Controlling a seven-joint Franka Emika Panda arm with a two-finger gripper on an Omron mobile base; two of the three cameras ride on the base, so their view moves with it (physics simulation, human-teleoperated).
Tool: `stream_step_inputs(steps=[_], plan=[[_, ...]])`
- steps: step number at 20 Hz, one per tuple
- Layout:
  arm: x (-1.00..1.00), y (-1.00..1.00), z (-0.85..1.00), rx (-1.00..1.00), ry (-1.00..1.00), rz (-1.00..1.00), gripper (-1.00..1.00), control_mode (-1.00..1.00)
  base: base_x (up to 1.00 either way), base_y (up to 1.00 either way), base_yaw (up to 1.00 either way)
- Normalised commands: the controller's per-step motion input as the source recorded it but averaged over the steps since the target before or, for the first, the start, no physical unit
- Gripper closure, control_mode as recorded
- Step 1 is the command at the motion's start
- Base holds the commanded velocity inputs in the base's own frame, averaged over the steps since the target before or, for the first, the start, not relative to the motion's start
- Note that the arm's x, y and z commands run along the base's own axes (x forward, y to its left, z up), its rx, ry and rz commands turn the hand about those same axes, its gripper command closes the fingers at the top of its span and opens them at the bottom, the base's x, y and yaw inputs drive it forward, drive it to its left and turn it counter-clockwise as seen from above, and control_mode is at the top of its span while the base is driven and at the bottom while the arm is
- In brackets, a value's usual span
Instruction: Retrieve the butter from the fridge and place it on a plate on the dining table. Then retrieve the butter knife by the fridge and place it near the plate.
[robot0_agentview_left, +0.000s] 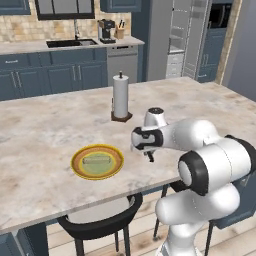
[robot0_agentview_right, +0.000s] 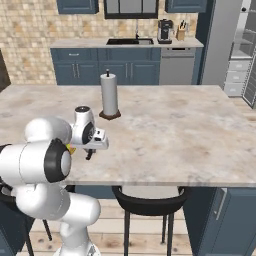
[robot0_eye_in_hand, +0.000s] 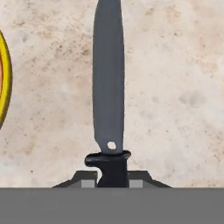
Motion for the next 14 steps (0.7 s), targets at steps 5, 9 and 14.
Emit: stream_step_inputs(steps=[5, 9, 14], plan=[[0.42, 0.18, -0.29, 0.00, 0.13, 0.00, 1.00, -1.00, 0.00, 0.00, 0.00], [0.32, 0.20, -0.21, 0.00, 0.12, 0.00, 1.00, -1.00, 0.00, 0.00, 0.00], [0.27, 0.10, -0.21, 0.00, 0.09, 0.00, 1.00, -1.00, 0.00, 0.00, 0.00]])
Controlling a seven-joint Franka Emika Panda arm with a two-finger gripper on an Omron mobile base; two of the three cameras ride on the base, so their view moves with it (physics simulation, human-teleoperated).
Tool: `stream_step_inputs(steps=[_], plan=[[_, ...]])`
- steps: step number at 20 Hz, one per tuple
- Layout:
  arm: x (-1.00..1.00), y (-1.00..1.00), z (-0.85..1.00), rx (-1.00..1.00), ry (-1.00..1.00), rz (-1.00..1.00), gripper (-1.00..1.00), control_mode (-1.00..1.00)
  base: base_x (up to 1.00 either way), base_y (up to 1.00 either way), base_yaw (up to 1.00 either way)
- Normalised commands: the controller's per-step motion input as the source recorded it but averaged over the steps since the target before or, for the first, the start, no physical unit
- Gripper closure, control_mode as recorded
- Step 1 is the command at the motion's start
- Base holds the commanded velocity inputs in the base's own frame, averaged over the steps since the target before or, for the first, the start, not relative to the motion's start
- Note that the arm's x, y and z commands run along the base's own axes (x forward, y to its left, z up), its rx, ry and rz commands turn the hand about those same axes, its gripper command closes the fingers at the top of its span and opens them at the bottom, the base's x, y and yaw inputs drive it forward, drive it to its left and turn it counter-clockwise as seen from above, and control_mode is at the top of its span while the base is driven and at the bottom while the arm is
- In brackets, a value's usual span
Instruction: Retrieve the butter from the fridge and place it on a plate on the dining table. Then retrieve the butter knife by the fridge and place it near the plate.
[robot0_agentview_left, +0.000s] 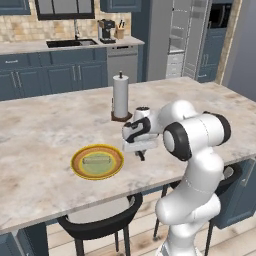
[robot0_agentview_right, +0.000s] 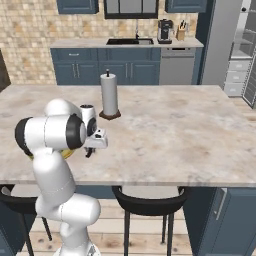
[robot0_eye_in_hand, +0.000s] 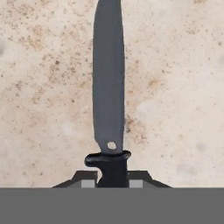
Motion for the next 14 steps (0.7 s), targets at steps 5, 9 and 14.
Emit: stream_step_inputs(steps=[5, 9, 14], plan=[[0.19, 0.03, -0.31, 0.00, 0.06, 0.00, 1.00, -1.00, 0.00, 0.00, 0.00], [0.08, 0.00, -0.35, 0.00, 0.02, 0.00, 1.00, -1.00, 0.00, 0.00, 0.00], [0.00, 0.03, -0.29, 0.00, 0.00, 0.00, 1.00, -1.00, 0.00, 0.00, 0.00]])
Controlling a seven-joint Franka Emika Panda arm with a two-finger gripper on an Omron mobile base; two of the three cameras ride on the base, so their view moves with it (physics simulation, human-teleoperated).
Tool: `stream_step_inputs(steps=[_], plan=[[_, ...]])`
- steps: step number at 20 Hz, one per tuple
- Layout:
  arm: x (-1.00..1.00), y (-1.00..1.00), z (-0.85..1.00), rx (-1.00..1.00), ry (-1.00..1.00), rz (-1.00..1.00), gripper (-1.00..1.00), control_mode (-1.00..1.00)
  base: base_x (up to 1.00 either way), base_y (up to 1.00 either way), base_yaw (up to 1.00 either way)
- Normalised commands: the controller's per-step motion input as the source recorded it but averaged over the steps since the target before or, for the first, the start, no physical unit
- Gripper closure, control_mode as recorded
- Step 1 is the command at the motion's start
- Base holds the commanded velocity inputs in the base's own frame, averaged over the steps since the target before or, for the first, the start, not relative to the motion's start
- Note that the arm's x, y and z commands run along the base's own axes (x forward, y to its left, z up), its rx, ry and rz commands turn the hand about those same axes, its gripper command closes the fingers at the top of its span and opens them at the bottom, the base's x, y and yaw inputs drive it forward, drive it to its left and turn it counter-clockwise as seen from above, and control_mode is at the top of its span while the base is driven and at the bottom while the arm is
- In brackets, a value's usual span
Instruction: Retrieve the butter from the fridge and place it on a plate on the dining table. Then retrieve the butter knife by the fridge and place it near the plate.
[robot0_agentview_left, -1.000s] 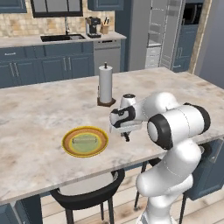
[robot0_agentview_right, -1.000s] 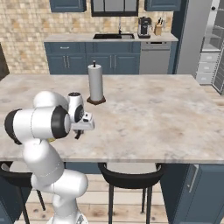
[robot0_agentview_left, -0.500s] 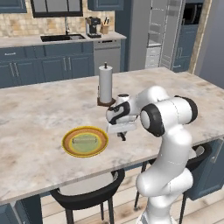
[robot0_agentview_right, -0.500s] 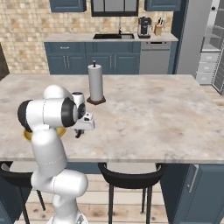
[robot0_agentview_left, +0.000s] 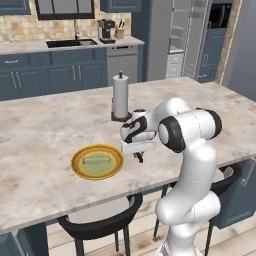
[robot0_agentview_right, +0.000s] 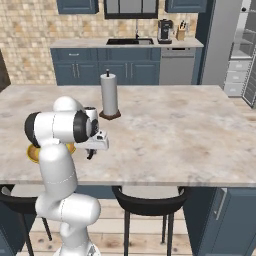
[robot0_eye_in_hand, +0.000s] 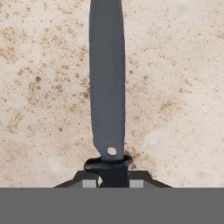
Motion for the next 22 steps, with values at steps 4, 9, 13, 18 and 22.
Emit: stream_step_inputs(steps=[4, 9, 13, 18, 22], plan=[[0.00, 0.00, -0.05, 0.00, 0.00, 0.00, 1.00, -1.00, 0.00, 0.00, 0.00], [0.00, 0.00, -0.04, 0.00, 0.00, 0.00, -1.00, -1.00, 0.00, 0.00, 0.00], [0.00, 0.00, -0.01, 0.00, 0.00, 0.00, -1.00, -1.00, 0.00, 0.00, 0.00], [0.00, 0.00, 0.00, 0.00, 0.00, 0.00, -1.00, -1.00, 0.00, 0.00, 0.00], [0.00, 0.00, 0.00, 0.00, 0.00, 0.00, -1.00, -1.00, 0.00, 0.00, 0.00]])
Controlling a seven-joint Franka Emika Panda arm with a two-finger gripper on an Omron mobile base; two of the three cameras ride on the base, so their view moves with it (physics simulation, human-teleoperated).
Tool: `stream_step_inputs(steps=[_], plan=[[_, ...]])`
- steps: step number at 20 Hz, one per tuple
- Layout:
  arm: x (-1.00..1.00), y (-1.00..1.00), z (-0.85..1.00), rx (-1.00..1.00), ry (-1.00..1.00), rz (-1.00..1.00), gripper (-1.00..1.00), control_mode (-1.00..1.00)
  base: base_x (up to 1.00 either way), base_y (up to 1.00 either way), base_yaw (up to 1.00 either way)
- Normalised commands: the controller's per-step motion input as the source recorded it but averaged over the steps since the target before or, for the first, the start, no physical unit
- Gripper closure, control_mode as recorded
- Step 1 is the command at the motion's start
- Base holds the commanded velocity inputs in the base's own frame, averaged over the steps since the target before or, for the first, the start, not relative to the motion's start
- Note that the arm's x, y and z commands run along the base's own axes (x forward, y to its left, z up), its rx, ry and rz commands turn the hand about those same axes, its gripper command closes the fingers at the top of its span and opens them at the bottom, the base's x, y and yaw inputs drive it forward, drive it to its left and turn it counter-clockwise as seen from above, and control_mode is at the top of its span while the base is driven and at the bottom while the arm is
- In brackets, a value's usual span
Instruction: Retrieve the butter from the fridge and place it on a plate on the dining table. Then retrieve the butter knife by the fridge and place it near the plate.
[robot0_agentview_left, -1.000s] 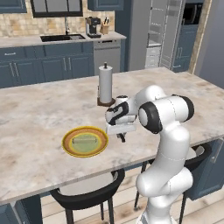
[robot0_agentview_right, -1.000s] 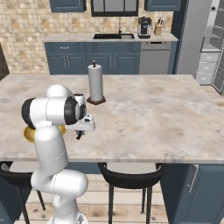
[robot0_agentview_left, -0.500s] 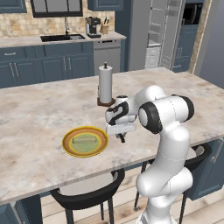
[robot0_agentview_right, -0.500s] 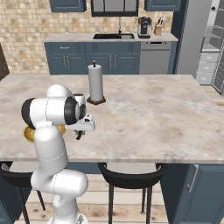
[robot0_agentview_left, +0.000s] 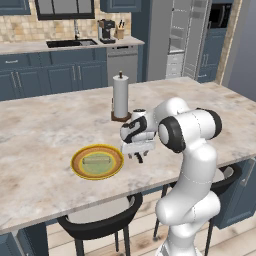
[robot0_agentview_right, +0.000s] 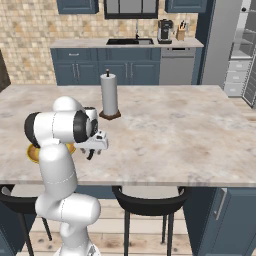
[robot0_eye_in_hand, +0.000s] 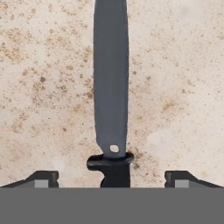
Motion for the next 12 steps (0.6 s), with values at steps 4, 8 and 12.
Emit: stream_step_inputs(steps=[4, 8, 12], plan=[[0.00, 0.00, 0.05, 0.00, 0.00, 0.00, -1.00, -1.00, 0.00, 0.00, 0.00], [-0.16, 0.00, 0.42, 0.00, 0.00, 0.00, -1.00, -1.00, 0.00, 0.00, 0.00], [-0.40, 0.00, 0.61, 0.00, 0.00, 0.00, -1.00, -1.00, 0.00, 0.00, 0.00]])
